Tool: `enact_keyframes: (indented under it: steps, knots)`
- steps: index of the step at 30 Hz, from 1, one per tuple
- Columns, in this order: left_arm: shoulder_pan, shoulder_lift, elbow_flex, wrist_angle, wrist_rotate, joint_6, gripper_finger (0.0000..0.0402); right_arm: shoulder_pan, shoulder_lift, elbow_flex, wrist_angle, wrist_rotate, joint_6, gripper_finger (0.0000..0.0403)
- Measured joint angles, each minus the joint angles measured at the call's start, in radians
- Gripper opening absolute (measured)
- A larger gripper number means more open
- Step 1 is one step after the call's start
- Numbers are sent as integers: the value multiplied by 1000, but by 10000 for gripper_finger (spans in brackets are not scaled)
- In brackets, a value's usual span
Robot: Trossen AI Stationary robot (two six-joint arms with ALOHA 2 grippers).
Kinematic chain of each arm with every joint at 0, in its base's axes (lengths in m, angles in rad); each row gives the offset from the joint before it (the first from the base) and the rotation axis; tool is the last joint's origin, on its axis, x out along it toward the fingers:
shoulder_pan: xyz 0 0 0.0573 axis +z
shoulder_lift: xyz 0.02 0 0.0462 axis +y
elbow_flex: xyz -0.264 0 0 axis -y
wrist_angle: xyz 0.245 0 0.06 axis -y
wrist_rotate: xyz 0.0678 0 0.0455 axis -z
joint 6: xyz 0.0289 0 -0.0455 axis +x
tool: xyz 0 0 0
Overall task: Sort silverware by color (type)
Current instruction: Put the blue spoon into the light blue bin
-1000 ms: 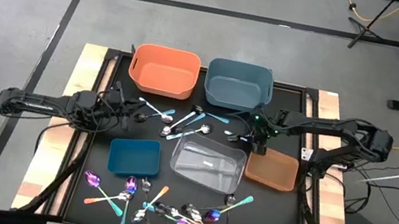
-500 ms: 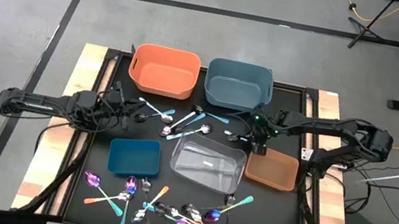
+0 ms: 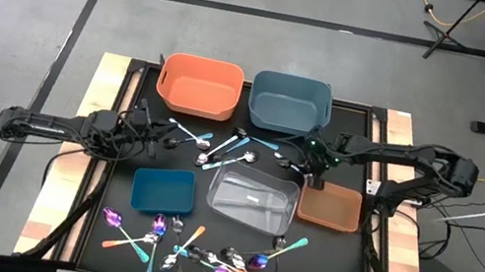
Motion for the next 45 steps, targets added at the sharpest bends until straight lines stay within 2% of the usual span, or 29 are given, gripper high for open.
enact_keyframes:
  steps: [12,20,29,34,38,45]
  knots:
    - [0,0,0,0,0,0,0,1,-118,-5,-145,-35,103,0]
    - [0,0,0,0,0,0,0,2,-146,-3,-208,-120,206,1]
    - [0,0,0,0,0,0,0,134,-148,-3,-206,-155,236,1]
    - [0,0,0,0,0,0,0,191,-149,-2,-197,-126,293,0]
    - [0,0,0,0,0,0,0,190,-149,1,-198,-82,337,0]
    - [0,0,0,0,0,0,0,190,-149,99,-311,7,358,0]
